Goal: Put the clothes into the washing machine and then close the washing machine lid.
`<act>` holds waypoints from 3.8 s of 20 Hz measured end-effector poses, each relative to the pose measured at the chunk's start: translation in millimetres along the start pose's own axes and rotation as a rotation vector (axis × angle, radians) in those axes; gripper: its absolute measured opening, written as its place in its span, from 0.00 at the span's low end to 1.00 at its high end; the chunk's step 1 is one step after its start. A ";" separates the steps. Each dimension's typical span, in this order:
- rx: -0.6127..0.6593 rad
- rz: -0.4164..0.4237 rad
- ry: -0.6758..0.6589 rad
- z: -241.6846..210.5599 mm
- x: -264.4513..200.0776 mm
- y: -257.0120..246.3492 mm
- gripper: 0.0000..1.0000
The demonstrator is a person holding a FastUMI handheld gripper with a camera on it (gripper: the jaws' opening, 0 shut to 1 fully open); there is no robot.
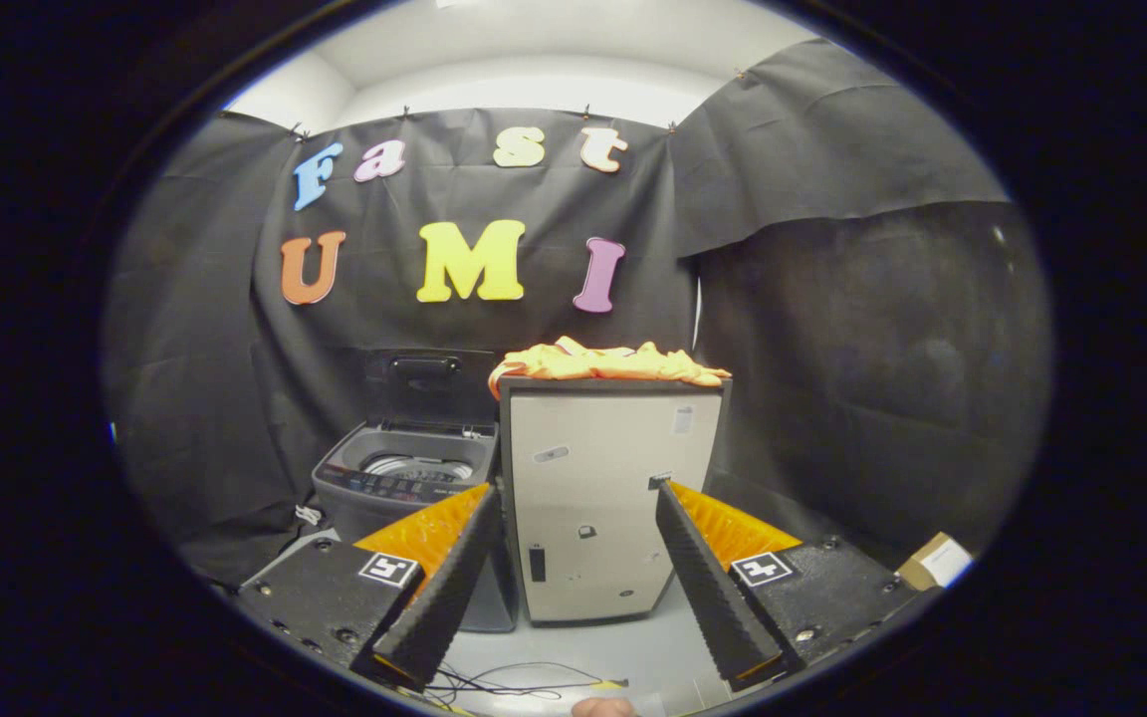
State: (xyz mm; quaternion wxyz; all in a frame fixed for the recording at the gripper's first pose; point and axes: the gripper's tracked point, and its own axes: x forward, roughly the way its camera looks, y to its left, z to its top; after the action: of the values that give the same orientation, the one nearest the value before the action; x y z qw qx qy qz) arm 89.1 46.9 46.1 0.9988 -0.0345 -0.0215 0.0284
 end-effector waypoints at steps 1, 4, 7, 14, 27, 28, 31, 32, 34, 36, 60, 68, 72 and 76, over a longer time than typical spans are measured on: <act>-0.004 -0.001 0.003 6.8 10.9 -1.7 0.99; 0.000 0.012 0.007 28.9 45.6 -5.2 0.99; -0.005 0.018 -0.039 68.0 83.0 -8.4 0.99; -0.006 0.038 -0.049 138.8 193.1 -8.8 0.99; -0.053 0.016 0.197 158.3 355.9 -20.4 1.00; -0.048 0.013 0.238 152.9 363.9 -21.5 1.00; -0.013 0.026 0.365 134.5 391.4 -20.9 1.00; -0.006 0.025 0.404 130.2 398.9 -23.0 1.00; -0.006 0.014 0.465 126.5 412.0 -25.7 1.00; -0.017 0.010 0.522 121.8 426.1 -23.1 1.00; -0.019 0.021 0.866 103.4 437.3 -26.4 0.05; -0.030 0.019 0.707 205.6 440.7 -9.2 0.05; -0.086 0.026 0.630 257.3 438.1 2.8 0.05; -0.135 0.023 0.568 297.9 434.2 14.7 0.05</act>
State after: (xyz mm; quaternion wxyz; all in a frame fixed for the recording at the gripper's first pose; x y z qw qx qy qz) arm 508.1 107.0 359.8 0.9598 -0.1078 0.2577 0.0273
